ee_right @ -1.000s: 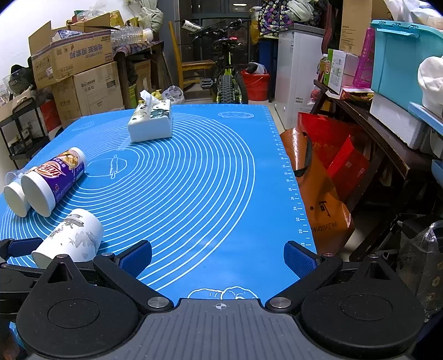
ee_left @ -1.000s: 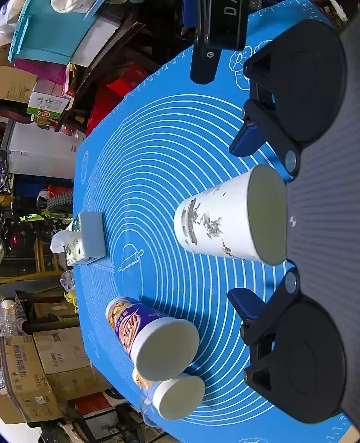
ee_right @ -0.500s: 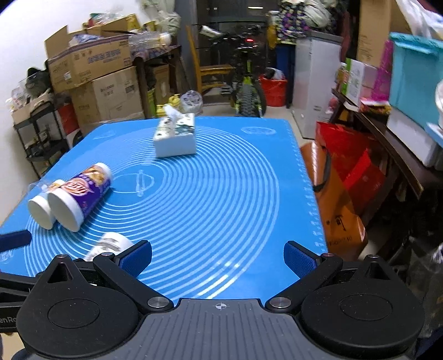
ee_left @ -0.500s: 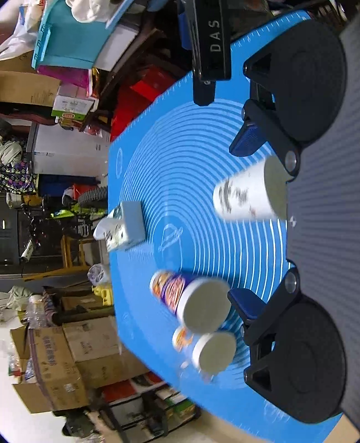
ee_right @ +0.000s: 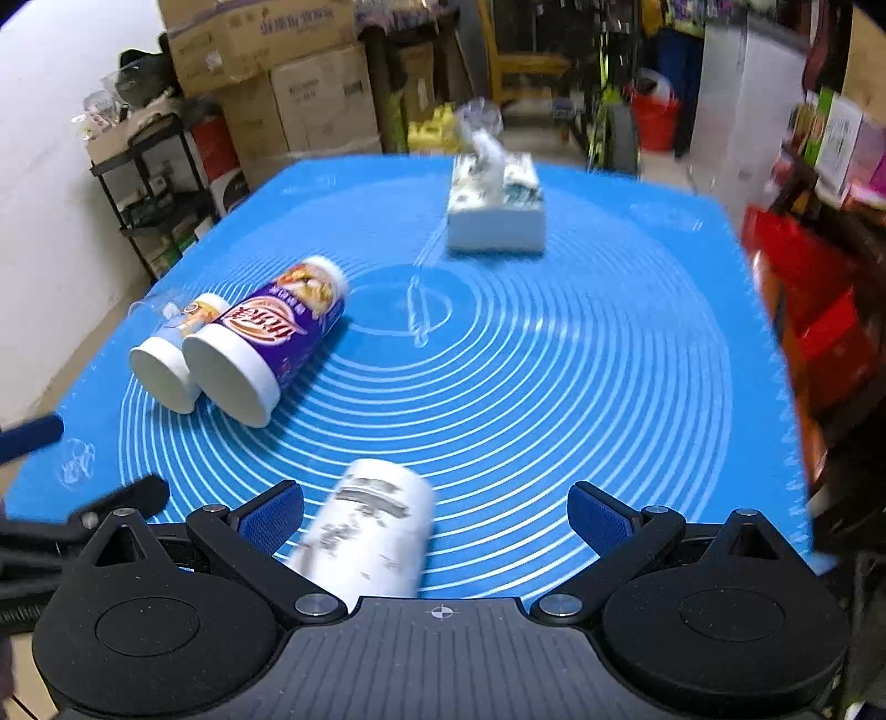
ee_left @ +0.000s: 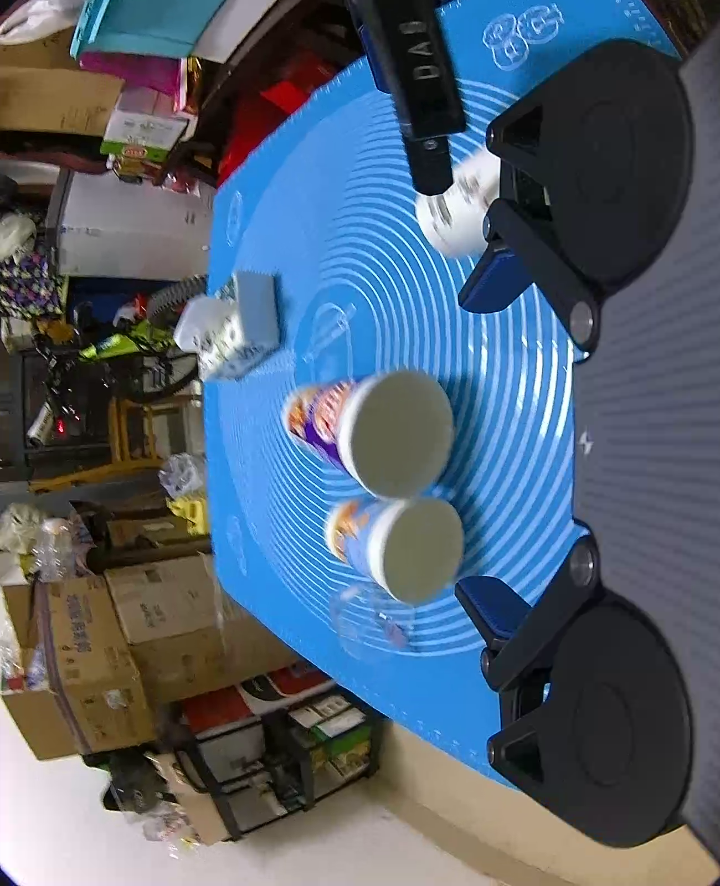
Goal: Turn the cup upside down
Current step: 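Release the cup from the left gripper while the right gripper grasps its side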
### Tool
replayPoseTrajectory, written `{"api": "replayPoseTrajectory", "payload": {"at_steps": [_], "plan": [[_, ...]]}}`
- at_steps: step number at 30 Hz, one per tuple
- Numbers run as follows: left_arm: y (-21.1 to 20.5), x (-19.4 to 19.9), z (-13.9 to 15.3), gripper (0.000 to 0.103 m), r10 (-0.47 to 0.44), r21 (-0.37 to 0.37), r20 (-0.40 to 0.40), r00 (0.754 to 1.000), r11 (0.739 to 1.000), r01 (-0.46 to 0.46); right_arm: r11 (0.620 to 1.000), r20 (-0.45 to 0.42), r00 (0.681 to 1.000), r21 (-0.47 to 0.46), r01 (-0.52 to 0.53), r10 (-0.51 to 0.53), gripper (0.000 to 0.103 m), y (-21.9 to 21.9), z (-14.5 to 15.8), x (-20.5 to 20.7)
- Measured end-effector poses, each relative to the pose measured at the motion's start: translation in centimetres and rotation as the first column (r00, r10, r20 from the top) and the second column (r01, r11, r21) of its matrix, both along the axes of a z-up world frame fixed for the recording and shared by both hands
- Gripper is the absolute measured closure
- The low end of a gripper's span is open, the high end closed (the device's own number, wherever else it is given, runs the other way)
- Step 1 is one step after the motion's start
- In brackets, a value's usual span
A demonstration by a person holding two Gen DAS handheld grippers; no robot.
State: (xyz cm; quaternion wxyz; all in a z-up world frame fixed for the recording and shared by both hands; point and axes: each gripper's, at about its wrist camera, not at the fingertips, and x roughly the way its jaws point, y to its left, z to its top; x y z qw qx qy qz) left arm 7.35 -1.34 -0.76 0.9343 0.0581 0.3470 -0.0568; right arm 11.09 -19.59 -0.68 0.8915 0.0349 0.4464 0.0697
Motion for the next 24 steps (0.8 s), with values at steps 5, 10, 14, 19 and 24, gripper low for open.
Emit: {"api": "replayPoseTrajectory", "payload": {"at_steps": [5, 10, 14, 19, 24], "plan": [[1.2, 0.7, -1.2, 0.003, 0.021, -0.019, -0.043, 0.999, 1.0, -0.022, 0.999, -0.112, 0.994, 0.034, 0.026, -0.022, 0.005, 0.7, -1.8, 2.1], [2.3, 1.0, -2.1, 0.003, 0.043, -0.028, -0.058, 0.997, 0.999, -0.044, 0.993, -0.212, 0.976, 0.099, 0.06, -0.038, 0.01, 0.5, -3.5, 3.5], [2.8, 1.0, -2.5, 0.003, 0.044, -0.047, -0.082, 0.996, 0.998, -0.048, 0.988, -0.288, 0.958, 0.143, 0.058, -0.015, 0.018, 0.3, -4.7, 4.4], [2.8, 0.4, -2.9, 0.003, 0.038, -0.055, -0.09, 0.995, 0.998, -0.043, 0.987, -0.289, 0.957, 0.158, 0.033, 0.015, 0.04, 0.8, -4.5, 4.7], [3.0, 0.4, -2.9, 0.003, 0.042, -0.07, -0.093, 0.995, 0.996, -0.049, 0.995, -0.205, 0.978, 0.103, -0.013, 0.034, 0.042, 1.5, -3.8, 4.0]]}}
